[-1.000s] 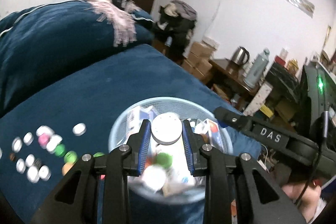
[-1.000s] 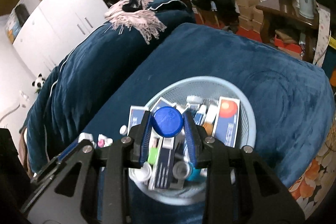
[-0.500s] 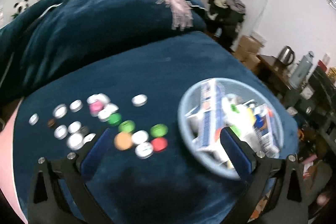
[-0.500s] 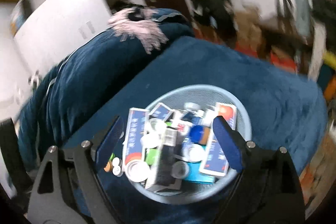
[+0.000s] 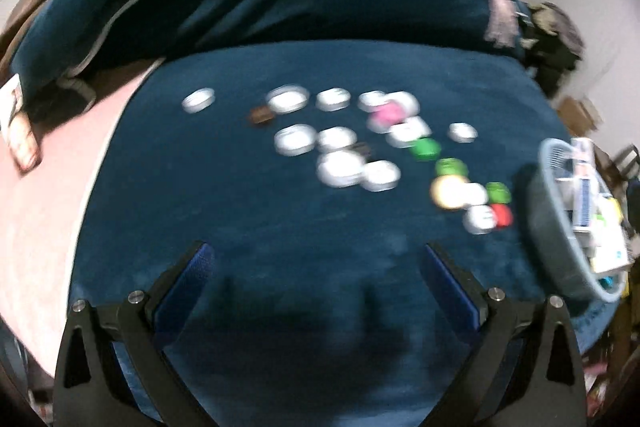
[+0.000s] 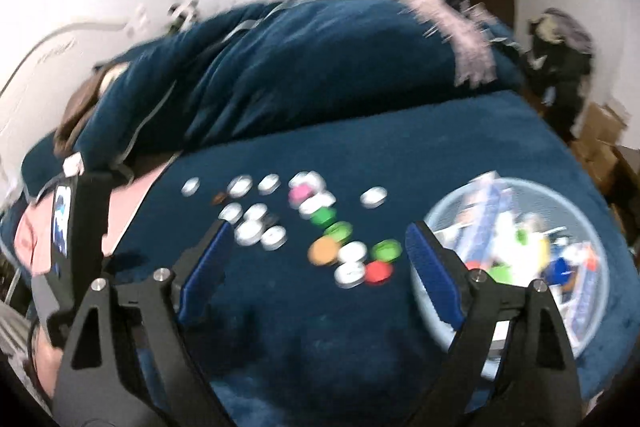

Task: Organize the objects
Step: 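Move both open tools back over the cap pile, then grasp a white cap with the right tool, then grasp a large white cap with the left tool, then carry both white caps over the basket, then open both tools to drop the caps into the basket, then move both open tools back over the cap pile, then grasp a white cap with printed text with the right tool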

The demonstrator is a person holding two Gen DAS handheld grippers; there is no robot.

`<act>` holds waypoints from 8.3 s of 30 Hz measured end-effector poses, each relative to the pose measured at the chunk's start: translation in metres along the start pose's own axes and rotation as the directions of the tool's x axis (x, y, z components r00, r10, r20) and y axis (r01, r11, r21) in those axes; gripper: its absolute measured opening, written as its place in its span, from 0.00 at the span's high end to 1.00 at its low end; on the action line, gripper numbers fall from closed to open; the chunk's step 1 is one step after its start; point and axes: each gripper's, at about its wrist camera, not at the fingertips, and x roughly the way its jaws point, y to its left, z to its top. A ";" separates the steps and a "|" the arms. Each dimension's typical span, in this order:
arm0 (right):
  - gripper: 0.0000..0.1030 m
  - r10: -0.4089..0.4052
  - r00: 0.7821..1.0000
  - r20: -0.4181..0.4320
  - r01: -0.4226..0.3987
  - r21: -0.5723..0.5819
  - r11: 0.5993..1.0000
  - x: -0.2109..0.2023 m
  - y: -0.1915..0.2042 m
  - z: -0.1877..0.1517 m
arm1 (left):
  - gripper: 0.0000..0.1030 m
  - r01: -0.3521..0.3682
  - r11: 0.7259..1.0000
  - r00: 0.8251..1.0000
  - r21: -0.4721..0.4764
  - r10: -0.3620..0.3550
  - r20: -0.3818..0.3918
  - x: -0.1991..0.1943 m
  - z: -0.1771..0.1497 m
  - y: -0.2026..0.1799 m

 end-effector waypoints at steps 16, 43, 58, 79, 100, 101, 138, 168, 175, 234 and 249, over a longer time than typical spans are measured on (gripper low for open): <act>0.14 0.019 0.896 -0.443 -0.046 -0.049 0.998 0.132 0.061 -0.070 | 0.00 -0.101 0.993 0.984 -0.068 0.090 -0.152 0.071 -0.042 0.084; 0.04 0.205 0.945 -0.253 -0.207 0.017 0.978 0.192 0.074 -0.001 | 0.00 -0.050 0.993 0.992 -0.106 0.037 -0.122 0.063 -0.026 0.096; 0.04 0.337 0.882 -0.330 -0.330 0.079 0.941 0.157 0.070 -0.052 | 0.01 -0.120 0.962 0.992 -0.246 0.104 -0.077 0.044 -0.022 0.135; 0.44 0.025 0.954 -0.300 0.017 0.136 0.991 0.183 0.027 -0.033 | 0.01 -0.122 0.969 0.991 -0.217 0.108 -0.074 0.047 -0.024 0.131; 0.68 0.067 0.963 -0.262 -0.049 0.076 0.996 0.156 0.032 -0.043 | 0.01 -0.030 0.996 0.999 -0.081 0.029 -0.016 0.044 -0.014 0.071; 0.68 0.074 0.962 -0.262 -0.051 0.093 0.994 0.152 0.029 -0.046 | 0.01 -0.019 0.998 1.000 -0.064 0.018 -0.011 0.046 -0.011 0.064; 0.68 -0.122 0.990 0.076 0.088 0.356 0.930 -0.054 -0.108 -0.017 | 0.60 0.373 0.832 0.892 0.412 -0.443 0.088 -0.068 0.026 -0.175; 0.14 0.022 1.000 0.010 -0.024 0.124 0.992 -0.026 -0.049 -0.012 | 0.01 0.096 0.966 0.995 0.239 -0.096 -0.011 0.000 0.001 -0.098; 0.14 0.079 0.946 -0.314 -0.053 0.093 0.994 0.055 -0.002 -0.041 | 0.01 -0.029 0.993 0.993 0.112 0.041 -0.106 0.029 -0.019 -0.007; 0.64 -0.006 0.933 -0.359 0.013 0.017 1.000 0.206 0.022 -0.025 | 0.01 -0.026 0.996 1.000 -0.089 0.027 0.012 0.066 -0.031 0.075; 0.70 0.062 0.969 -0.240 -0.051 0.054 0.997 0.173 0.018 -0.061 | 0.02 0.031 0.999 0.997 0.036 -0.034 0.069 0.086 0.017 0.041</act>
